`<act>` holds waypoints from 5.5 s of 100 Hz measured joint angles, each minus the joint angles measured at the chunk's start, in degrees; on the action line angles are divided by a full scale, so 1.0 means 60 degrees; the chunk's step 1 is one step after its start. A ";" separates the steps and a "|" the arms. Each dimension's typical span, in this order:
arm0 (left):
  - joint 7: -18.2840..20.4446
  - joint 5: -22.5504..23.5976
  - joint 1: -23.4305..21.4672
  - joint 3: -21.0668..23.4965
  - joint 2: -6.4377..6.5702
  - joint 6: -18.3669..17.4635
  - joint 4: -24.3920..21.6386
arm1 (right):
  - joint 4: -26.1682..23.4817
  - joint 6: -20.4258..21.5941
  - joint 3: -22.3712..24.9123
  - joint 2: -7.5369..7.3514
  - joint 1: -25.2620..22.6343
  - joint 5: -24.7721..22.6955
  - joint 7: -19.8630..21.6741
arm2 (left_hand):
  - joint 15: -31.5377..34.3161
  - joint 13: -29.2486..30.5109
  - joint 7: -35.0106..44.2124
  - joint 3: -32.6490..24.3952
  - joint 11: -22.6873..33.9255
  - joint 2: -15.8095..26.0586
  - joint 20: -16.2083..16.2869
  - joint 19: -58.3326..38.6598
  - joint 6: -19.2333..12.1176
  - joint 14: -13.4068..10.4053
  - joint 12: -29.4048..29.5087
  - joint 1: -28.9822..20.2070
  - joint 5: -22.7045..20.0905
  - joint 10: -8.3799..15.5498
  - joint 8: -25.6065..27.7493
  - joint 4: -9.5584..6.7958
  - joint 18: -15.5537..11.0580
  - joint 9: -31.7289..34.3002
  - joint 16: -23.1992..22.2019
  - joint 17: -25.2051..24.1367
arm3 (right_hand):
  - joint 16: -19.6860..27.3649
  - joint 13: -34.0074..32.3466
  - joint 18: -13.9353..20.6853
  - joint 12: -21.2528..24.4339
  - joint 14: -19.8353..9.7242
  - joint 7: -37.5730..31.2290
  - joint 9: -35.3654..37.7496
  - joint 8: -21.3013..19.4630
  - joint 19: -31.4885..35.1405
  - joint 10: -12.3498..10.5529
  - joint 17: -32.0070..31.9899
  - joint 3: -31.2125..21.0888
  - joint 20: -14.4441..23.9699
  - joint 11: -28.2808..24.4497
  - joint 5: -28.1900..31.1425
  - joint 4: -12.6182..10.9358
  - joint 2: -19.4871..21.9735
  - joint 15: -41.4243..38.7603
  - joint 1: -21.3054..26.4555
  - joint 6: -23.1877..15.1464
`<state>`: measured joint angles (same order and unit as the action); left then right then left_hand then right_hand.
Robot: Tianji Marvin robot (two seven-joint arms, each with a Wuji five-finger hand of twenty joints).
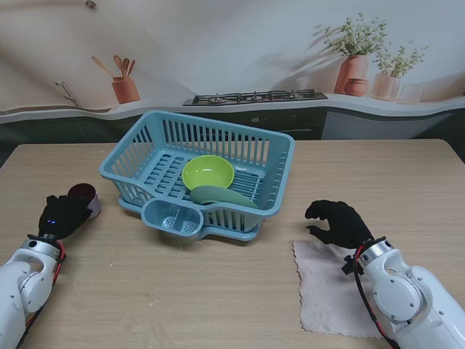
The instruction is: Clear dishes and wipe the table
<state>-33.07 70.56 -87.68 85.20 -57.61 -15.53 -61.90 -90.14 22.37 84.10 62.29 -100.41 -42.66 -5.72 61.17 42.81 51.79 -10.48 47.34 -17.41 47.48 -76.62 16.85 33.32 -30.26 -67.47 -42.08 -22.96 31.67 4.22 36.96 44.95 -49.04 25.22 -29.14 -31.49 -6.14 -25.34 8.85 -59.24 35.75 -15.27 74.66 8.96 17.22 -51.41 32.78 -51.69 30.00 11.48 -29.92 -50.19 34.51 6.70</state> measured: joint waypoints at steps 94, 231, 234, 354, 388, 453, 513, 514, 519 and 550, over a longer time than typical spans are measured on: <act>0.2688 -0.1469 -0.0497 0.1893 -0.0347 -0.1354 -0.2257 | 0.0019 0.0205 0.0122 0.0016 -0.0007 0.0028 -0.0068 | 0.2715 0.1819 0.0823 0.0024 0.1861 -0.0108 0.1828 -0.1689 0.0378 -0.0508 -0.1094 0.0210 0.0264 -0.0125 0.1924 0.0023 0.0150 0.0099 -0.1542 0.2151 | 0.0000 0.0000 0.0000 0.0000 0.0000 0.0060 0.0000 -0.0030 -0.0002 0.0001 -0.0001 0.0000 0.0000 0.0000 0.0001 0.0000 0.0000 0.0000 0.0000 0.0000; 0.6150 -0.3787 0.0917 0.2441 -0.0323 -0.3688 -0.4320 | 0.0017 0.0567 0.0383 0.0020 -0.0027 0.0005 -0.0142 | 0.2819 0.1892 0.0834 0.0024 0.2014 -0.0109 0.1945 -0.1725 0.0398 -0.0550 -0.1129 0.0214 0.0264 -0.0142 0.1966 0.0024 0.0139 0.0195 -0.1556 0.2172 | 0.0001 0.0000 -0.0001 0.0000 0.0000 0.0079 0.0000 -0.0118 -0.0004 0.0001 -0.0001 0.0000 0.0000 0.0000 0.0010 0.0000 0.0000 0.0000 0.0000 0.0000; 0.6365 -0.3986 0.0966 0.2391 -0.0306 -0.3686 -0.4398 | 0.0017 0.0566 0.0383 0.0020 -0.0027 0.0005 -0.0144 | 0.2819 0.1892 0.0834 0.0024 0.2014 -0.0109 0.1945 -0.1729 0.0398 -0.0550 -0.1129 0.0214 0.0264 -0.0142 0.1984 0.0024 0.0139 0.0196 -0.1556 0.2172 | 0.0001 0.0000 -0.0001 0.0000 0.0000 0.0080 0.0000 -0.0118 -0.0004 0.0001 -0.0001 -0.0012 0.0000 0.0000 0.0010 0.0000 0.0000 0.0000 -0.0111 0.0000; 0.8772 -0.5594 0.3358 -0.1496 -0.0131 -0.1036 -0.4766 | 0.0042 0.0558 0.0473 0.0052 -0.0087 0.0030 -0.0327 | 0.2825 0.1896 0.0835 0.0027 0.2019 -0.0109 0.1946 -0.1767 0.0398 -0.0610 -0.1131 0.0214 0.0264 -0.0142 0.2012 0.0025 0.0139 0.0213 -0.1558 0.2172 | 0.0001 0.0000 -0.0002 0.0000 0.0001 0.0080 0.0000 -0.0120 -0.0006 0.0001 -0.0001 -0.0012 0.0000 0.0000 0.0010 0.0000 0.0000 0.0000 -0.0088 0.0001; 0.8381 -0.5357 0.3733 -0.2132 -0.0246 -0.0713 -0.4054 | 0.0112 0.0516 0.0472 0.0065 -0.0093 0.0029 -0.0395 | 0.2827 0.1896 0.0835 0.0027 0.2019 -0.0109 0.1946 -0.1768 0.0398 -0.0621 -0.1132 0.0215 0.0264 -0.0142 0.2014 0.0025 0.0139 0.0215 -0.1558 0.2172 | 0.0001 0.0000 -0.0004 0.0000 0.0001 0.0080 0.0000 -0.0120 -0.0006 0.0001 -0.0001 -0.0012 0.0000 0.0000 0.0012 0.0000 0.0000 0.0000 -0.0088 0.0002; 0.7300 -0.5186 0.4542 -0.3342 -0.0497 0.0039 -0.2630 | 0.0117 0.0388 0.0426 0.0078 -0.0097 0.0148 -0.0395 | 0.2827 0.1897 0.0835 0.0030 0.2020 -0.0109 0.1946 -0.1769 0.0398 -0.0628 -0.1133 0.0215 0.0264 -0.0142 0.2014 0.0025 0.0138 0.0217 -0.1558 0.2173 | 0.0001 0.0000 -0.0004 0.0000 0.0001 0.0080 0.0000 -0.0120 -0.0006 0.0001 -0.0001 -0.0012 0.0000 0.0000 0.0012 0.0000 0.0000 0.0000 -0.0088 0.0002; 0.6322 -0.5184 0.5267 -0.4328 -0.0733 0.0397 -0.1250 | 0.0169 0.0278 0.0373 0.0095 -0.0090 0.0173 -0.0462 | 0.2827 0.1899 0.0835 0.0111 0.2024 -0.0109 0.1946 -0.1769 0.0396 -0.0653 -0.1133 0.0215 0.0264 -0.0142 0.2014 0.0025 0.0124 0.0222 -0.1558 0.2173 | 0.0001 0.0000 -0.0004 0.0000 0.0001 0.0080 0.0000 -0.0120 -0.0020 0.0001 -0.0001 -0.0011 -0.0001 0.0000 0.0012 0.0000 0.0000 0.0000 -0.0088 0.0002; 0.6308 -0.5187 0.5273 -0.4340 -0.0737 0.0404 -0.1237 | 0.0170 0.0278 0.0372 0.0095 -0.0090 0.0174 -0.0463 | 0.2827 0.1899 0.0835 0.0111 0.2024 -0.0109 0.1946 -0.1769 0.0396 -0.0653 -0.1133 0.0215 0.0264 -0.0142 0.2014 0.0025 0.0124 0.0222 -0.1558 0.2172 | 0.0001 0.0000 -0.0004 0.0001 0.0001 0.0080 0.0000 -0.0120 -0.0020 0.0001 -0.0001 -0.0012 0.0000 0.0000 0.0012 0.0000 0.0000 0.0000 -0.0088 0.0002; 0.6211 -0.5200 0.5315 -0.4409 -0.0757 0.0419 -0.1149 | 0.0180 0.0278 0.0367 0.0096 -0.0087 0.0176 -0.0467 | 0.2827 0.1899 0.0835 0.0113 0.2024 -0.0109 0.1946 -0.1769 0.0395 -0.0653 -0.1133 0.0215 0.0264 -0.0142 0.2014 0.0025 0.0124 0.0222 -0.1558 0.2172 | 0.0001 0.0000 -0.0004 0.0001 0.0001 0.0080 0.0000 -0.0120 -0.0020 0.0001 -0.0001 -0.0011 0.0000 0.0000 0.0012 0.0000 0.0000 0.0000 -0.0088 0.0002; 0.5790 -0.5235 0.5608 -0.4866 -0.0863 0.0468 -0.0570 | 0.0223 0.0267 0.0339 0.0103 -0.0074 0.0198 -0.0492 | 0.2771 0.1899 0.0835 0.0119 0.2024 -0.0109 0.1923 -0.1770 0.0392 -0.0659 -0.1134 0.0215 0.0264 -0.0142 0.1922 0.0025 0.0117 0.0223 -0.1558 0.2150 | 0.0001 0.0000 -0.0004 0.0001 0.0001 0.0080 0.0000 -0.0120 -0.0022 0.0001 -0.0001 -0.0012 0.0000 0.0001 0.0013 0.0000 0.0000 0.0000 -0.0088 0.0002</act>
<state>1.67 39.15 -54.04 56.00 -62.78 -12.72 -65.32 -88.80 23.97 86.14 62.91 -100.86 -41.47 -8.68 77.79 54.21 56.81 -9.76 59.48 -18.06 59.02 -87.24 19.20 29.37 -37.06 -66.18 -40.50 -23.81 43.21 4.36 37.66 46.29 -58.39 38.12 -29.13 -31.49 -6.16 -25.34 8.86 -58.77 35.75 -15.99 74.53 8.97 17.22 -51.48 32.78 -51.69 30.07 11.48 -29.92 -50.19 33.98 6.72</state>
